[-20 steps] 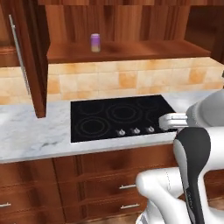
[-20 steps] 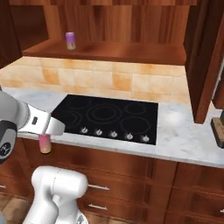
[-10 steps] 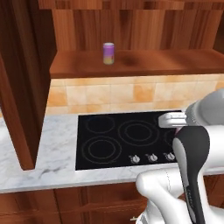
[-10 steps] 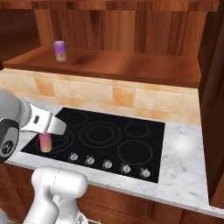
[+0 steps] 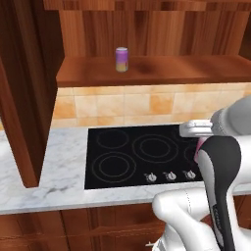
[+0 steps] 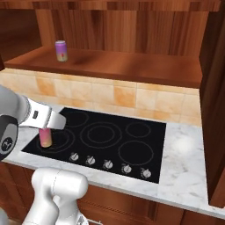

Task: Sort all alcoholic drinks to one cabinet, and non-alcoholic drinks to the other.

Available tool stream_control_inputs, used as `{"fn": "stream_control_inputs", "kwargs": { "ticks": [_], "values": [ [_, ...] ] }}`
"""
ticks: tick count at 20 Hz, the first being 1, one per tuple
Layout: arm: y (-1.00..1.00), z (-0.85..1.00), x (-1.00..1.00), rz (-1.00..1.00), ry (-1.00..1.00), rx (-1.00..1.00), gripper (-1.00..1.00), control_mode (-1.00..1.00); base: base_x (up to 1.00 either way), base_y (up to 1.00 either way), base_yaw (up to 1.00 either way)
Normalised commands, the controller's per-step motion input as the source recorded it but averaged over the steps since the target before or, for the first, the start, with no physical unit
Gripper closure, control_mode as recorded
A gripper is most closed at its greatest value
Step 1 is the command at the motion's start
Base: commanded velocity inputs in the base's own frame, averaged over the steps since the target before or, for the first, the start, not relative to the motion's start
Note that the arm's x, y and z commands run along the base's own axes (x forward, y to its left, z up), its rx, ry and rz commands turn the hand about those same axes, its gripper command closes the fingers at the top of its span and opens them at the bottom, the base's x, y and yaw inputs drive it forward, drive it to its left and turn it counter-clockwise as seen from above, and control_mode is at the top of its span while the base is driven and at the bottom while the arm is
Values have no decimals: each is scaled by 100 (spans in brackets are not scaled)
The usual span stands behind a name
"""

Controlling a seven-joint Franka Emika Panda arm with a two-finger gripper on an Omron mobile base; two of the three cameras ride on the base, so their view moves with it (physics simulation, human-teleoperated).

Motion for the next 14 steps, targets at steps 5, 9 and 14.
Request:
{"fn": "stream_control_inputs", "kwargs": {
  "ticks": [5,9,14],
  "values": [
    [-18,75,0,3,-17,0,100,-100,0,0,0],
    [-19,68,0,2,-16,0,100,-100,0,0,0],
    [-5,59,0,0,-17,-1,100,-100,0,0,0]
  ]
}}
